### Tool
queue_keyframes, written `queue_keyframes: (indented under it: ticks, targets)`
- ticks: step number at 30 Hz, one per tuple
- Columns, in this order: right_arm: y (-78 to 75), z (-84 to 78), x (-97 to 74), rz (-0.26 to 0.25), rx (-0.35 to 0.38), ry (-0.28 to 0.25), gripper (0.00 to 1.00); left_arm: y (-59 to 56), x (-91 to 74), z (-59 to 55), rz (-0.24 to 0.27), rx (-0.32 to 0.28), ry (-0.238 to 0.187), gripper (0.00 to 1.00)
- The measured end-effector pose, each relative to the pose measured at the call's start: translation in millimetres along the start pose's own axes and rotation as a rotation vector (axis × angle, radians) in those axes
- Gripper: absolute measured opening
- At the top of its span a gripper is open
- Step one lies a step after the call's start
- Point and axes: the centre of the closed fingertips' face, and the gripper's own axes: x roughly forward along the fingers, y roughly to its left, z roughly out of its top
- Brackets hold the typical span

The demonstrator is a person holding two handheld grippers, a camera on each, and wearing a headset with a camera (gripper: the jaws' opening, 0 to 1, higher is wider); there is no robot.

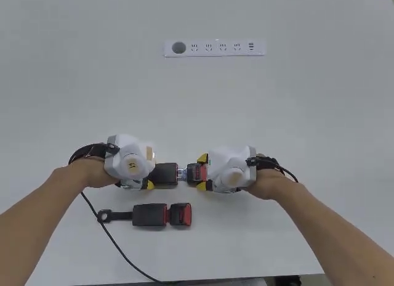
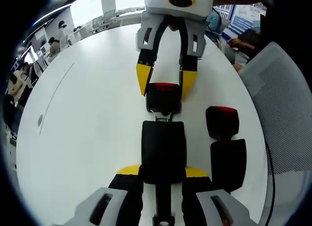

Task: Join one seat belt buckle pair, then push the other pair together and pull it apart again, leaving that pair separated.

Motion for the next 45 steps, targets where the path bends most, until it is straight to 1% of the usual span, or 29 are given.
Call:
queue_keyframes:
  ticks: [6,7,8,9,10,14,18,22,24,33,40,42,45]
  targets:
    - [-1.2,-1.5,8.9,0.007,0.002,-0.004,0.27,-1.4,0.0,1.5,0.000,0.015,0.008,0.29]
    - [-0.8,3.5,14.0,0.012,0.008,-0.025,0.27,-1.4,0.7,1.7,-0.001,0.022,0.008,0.29]
    - [0.8,6.7,16.7,0.013,0.020,-0.024,0.27,-1.5,1.2,1.7,0.000,0.027,0.012,0.29]
    - [0.3,7.9,18.6,0.011,0.007,-0.013,0.27,-2.0,0.5,2.7,0.001,0.029,0.018,0.29]
    - [0.4,8.4,16.8,0.014,0.008,-0.006,0.27,-1.9,0.2,2.9,0.002,0.024,0.020,0.29]
    - [0.3,5.8,17.9,0.015,0.008,-0.006,0.27,-2.0,0.4,1.3,0.001,0.025,0.023,0.29]
    - [-0.7,6.1,23.1,0.012,0.014,0.005,0.26,-1.5,0.5,1.6,0.007,0.017,0.030,0.29]
    - [0.2,4.9,23.7,0.012,0.011,0.014,0.26,-1.3,0.6,3.1,0.007,0.025,0.041,0.29]
    - [0.5,4.7,23.7,0.011,0.013,0.015,0.26,-1.4,1.0,1.9,0.007,0.029,0.046,0.29]
    - [1.0,5.6,23.4,0.011,0.017,0.012,0.26,-1.7,0.7,3.8,0.007,0.026,0.052,0.29]
    - [1.2,5.9,22.1,0.012,0.018,0.013,0.26,-2.3,-2.3,5.4,0.009,0.020,0.047,0.29]
    - [1.1,6.4,22.0,0.012,0.014,0.012,0.27,-1.5,-1.2,4.3,0.010,0.018,0.044,0.29]
    - [0.8,6.4,21.6,0.008,0.014,0.013,0.27,-2.1,-2.5,6.3,0.012,0.016,0.037,0.29]
